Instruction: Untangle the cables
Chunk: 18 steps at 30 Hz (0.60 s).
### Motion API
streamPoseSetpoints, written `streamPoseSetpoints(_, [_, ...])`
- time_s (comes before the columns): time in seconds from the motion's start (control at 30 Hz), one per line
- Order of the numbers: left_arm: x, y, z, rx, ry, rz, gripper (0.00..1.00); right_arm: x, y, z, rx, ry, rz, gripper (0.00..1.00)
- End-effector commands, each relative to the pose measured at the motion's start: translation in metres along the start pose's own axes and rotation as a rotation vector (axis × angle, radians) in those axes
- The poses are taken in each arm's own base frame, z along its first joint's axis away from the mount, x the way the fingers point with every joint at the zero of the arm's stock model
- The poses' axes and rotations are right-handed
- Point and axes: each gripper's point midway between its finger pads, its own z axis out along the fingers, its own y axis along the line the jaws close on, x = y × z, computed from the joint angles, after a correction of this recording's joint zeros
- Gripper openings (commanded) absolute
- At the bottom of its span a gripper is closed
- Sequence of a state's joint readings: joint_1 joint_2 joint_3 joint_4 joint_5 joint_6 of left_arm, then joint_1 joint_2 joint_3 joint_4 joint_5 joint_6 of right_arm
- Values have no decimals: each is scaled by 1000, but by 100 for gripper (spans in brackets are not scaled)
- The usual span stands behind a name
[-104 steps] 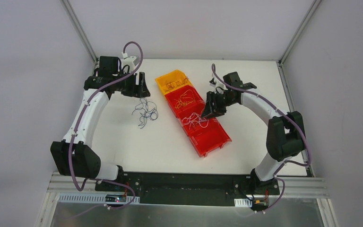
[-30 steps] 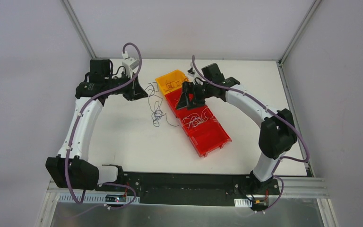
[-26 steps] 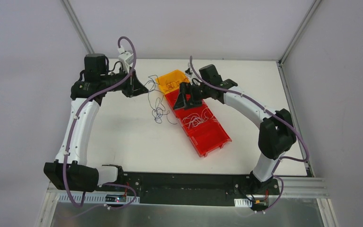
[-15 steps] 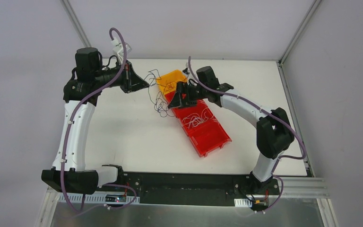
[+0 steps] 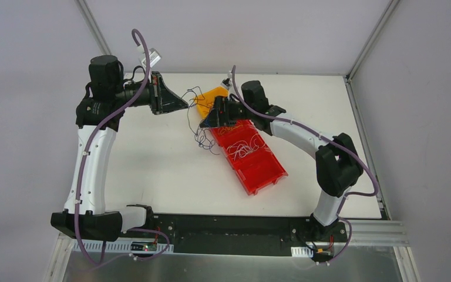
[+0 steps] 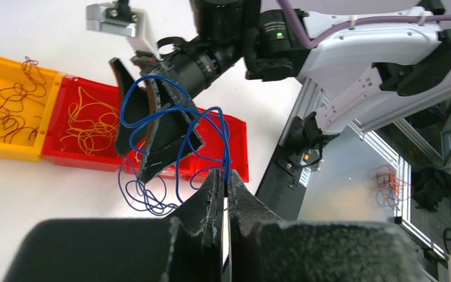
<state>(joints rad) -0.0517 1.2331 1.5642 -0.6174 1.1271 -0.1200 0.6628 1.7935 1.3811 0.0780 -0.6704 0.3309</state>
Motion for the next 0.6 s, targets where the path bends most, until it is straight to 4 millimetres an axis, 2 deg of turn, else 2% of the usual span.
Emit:
streamPoseSetpoints(0.0, [-19,-34,-7,103,-34,60,0,-4,27,11,-128,-5,-64,84])
streamPoseSetpoints(0.1, [-23,-38,-8,109,-42,60,0,0,32,17,-173,7,-35,80])
streamPoseSetpoints(0.27, [-26,-37,-8,98,-54,51,0,-10,55,12,-268,-52,-18,54])
streamPoseSetpoints(0.33, [-27,-35,-8,90,-59,54,0,-14,66,7,-296,-65,-5,49])
streamPoseSetpoints(0.43, [-30,-31,-7,64,-71,52,0,-20,79,-1,-314,-84,-1,29])
streamPoseSetpoints(0.5, [-36,-28,-9,34,-91,60,0,-22,77,-4,-278,-97,-5,9])
streamPoseSetpoints(0.53, [-40,-25,-10,6,-105,64,0,-22,70,-5,-227,-99,-10,0])
streamPoseSetpoints(0.57, [-46,-22,-14,-30,-127,71,0,-18,56,-6,-148,-88,-26,0])
